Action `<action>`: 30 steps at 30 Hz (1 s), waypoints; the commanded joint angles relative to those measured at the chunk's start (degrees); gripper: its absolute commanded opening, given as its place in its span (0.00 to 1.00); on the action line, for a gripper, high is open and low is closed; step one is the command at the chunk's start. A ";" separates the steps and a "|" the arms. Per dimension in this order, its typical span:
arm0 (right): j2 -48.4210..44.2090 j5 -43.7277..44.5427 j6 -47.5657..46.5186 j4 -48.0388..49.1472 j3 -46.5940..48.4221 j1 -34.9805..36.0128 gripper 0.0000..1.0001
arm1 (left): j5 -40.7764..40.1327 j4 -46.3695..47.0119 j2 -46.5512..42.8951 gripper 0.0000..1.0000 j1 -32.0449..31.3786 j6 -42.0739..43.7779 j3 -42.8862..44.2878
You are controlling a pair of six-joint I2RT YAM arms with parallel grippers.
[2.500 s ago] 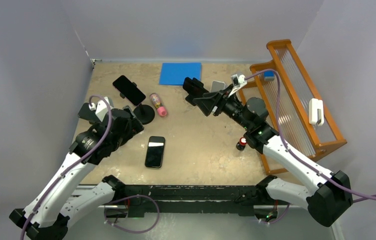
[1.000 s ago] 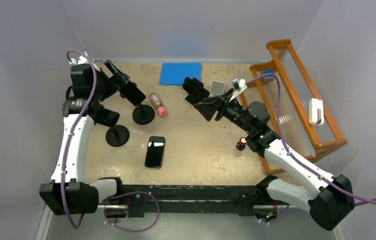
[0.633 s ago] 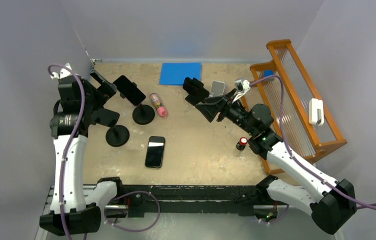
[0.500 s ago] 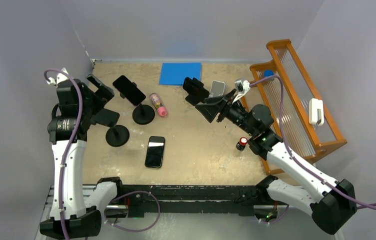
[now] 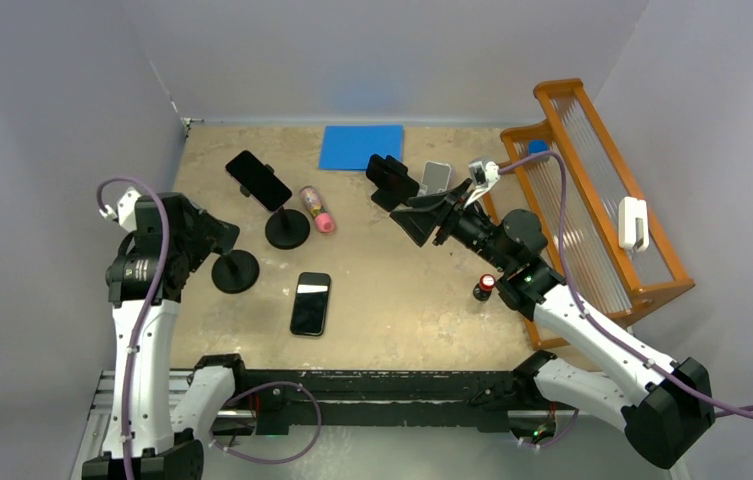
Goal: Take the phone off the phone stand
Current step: Pick up the phone stand with the phone at the center of the board.
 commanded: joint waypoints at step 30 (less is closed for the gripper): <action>-1.38 0.07 -1.38 2.32 0.03 1.70 0.67 | 7.88 21.79 -7.99 0.84 2.49 -5.52 -16.75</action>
